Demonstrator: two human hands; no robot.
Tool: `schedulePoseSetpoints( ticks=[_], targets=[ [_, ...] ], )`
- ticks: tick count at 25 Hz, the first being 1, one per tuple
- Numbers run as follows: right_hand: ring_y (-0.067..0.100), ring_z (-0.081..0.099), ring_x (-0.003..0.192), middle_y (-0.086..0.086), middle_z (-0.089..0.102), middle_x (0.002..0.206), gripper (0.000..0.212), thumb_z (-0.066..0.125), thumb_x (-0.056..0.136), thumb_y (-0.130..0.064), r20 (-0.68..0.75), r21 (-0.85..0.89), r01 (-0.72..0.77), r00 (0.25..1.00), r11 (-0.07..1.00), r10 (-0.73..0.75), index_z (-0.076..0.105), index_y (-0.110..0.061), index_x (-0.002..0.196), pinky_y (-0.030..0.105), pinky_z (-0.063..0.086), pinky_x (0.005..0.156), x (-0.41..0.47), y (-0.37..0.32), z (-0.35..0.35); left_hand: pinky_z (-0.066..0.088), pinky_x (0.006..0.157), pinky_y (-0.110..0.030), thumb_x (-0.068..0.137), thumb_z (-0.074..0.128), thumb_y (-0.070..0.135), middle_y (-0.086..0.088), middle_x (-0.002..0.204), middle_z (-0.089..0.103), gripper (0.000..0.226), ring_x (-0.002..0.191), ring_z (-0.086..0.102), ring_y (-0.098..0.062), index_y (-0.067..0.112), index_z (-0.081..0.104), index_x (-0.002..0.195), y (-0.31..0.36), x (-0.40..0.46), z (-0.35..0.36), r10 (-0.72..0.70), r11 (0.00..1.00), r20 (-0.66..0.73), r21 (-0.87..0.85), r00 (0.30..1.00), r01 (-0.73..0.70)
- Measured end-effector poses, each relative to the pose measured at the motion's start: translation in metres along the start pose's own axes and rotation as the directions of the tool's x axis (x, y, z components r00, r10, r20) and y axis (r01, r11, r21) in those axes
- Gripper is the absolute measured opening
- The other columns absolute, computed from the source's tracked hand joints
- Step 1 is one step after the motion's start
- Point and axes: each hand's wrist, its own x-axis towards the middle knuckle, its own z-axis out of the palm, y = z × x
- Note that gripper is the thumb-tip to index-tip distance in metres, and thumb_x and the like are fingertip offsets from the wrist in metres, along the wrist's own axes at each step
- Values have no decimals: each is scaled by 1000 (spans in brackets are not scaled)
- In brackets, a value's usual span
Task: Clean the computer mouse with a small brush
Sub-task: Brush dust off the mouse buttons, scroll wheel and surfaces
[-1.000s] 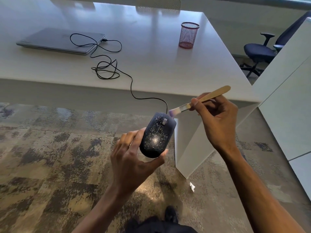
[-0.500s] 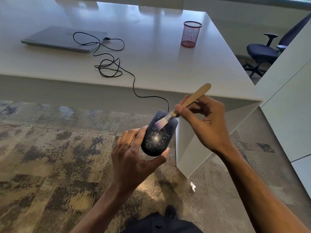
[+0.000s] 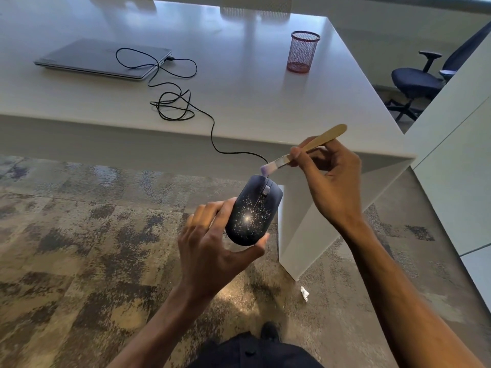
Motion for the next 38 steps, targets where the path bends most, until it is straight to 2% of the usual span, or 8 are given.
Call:
schedulePoseSetpoints(
  ticks=[4, 12, 17, 21, 25, 28, 33, 38],
  targets=[
    [12, 75, 80, 3, 75, 88, 13, 68, 93, -11, 119, 76, 19, 993, 997, -28, 68, -1, 102, 30, 61, 79, -4, 0, 0, 53, 66, -35, 71, 66, 62, -7, 97, 65, 71, 84, 58, -19, 4, 65, 111, -2, 0, 1, 0, 1000, -5, 2, 1000, 0],
    [12, 74, 83, 3, 74, 92, 14, 67, 93, -12, 109, 105, 19, 994, 994, -30, 66, -4, 103, 23, 58, 76, -31, -5, -2, 53, 68, -35, 73, 64, 66, -8, 98, 64, 72, 85, 58, -20, 6, 63, 112, -10, 4, 5, -17, 1000, -26, 16, 1000, 17],
    [7, 73, 83, -12, 72, 90, 18, 69, 90, -23, -136, -1, 13, 991, 1000, -13, 66, -10, 103, 25, 60, 79, -40, -2, -5, 53, 67, -34, 73, 64, 66, -7, 97, 65, 71, 85, 58, -20, 6, 64, 110, -9, 5, 5, -10, 1000, -31, 25, 999, 11],
    [6, 73, 82, -17, 72, 88, 13, 70, 89, -26, -23, 86, 51, 999, 995, -49, 66, -21, 100, 18, 57, 75, -51, -5, -3, 52, 66, -35, 73, 65, 64, -7, 96, 64, 69, 84, 58, -20, 6, 64, 110, -7, 7, 6, -11, 1000, -35, 18, 999, 12],
    [6, 73, 83, -15, 72, 90, 16, 68, 88, -26, -135, 67, 24, 991, 997, -15, 66, -16, 101, 22, 58, 76, -49, -2, -8, 52, 66, -35, 73, 65, 63, -7, 97, 64, 68, 84, 58, -19, 6, 65, 110, -6, 8, 5, -18, 1000, -23, 19, 1000, 19],
    [2, 72, 83, -23, 72, 88, 8, 69, 88, -26, 20, 116, 70, 997, 991, -73, 68, -26, 96, 14, 55, 75, -56, -5, -10, 52, 65, -32, 73, 66, 62, -7, 97, 65, 68, 84, 58, -19, 6, 64, 110, -6, 9, 5, -15, 1000, -32, 22, 999, 16],
    [2, 72, 82, -26, 72, 86, 9, 68, 88, -30, -104, 82, 29, 994, 996, -20, 69, -26, 96, 16, 56, 75, -56, -3, -16, 53, 64, -33, 73, 66, 62, -8, 97, 65, 68, 84, 59, -20, 5, 64, 110, -6, 10, 6, -16, 1000, -37, 18, 999, 17],
    [-2, 71, 82, -30, 71, 89, 7, 68, 87, -31, 55, 73, 53, 997, 996, -58, 68, -29, 93, 12, 54, 74, -64, -4, -15, 51, 67, -30, 72, 69, 61, -6, 99, 64, 67, 85, 57, -17, 7, 64, 111, -4, 11, 6, -31, 999, -37, 25, 999, 32]
  ],
)
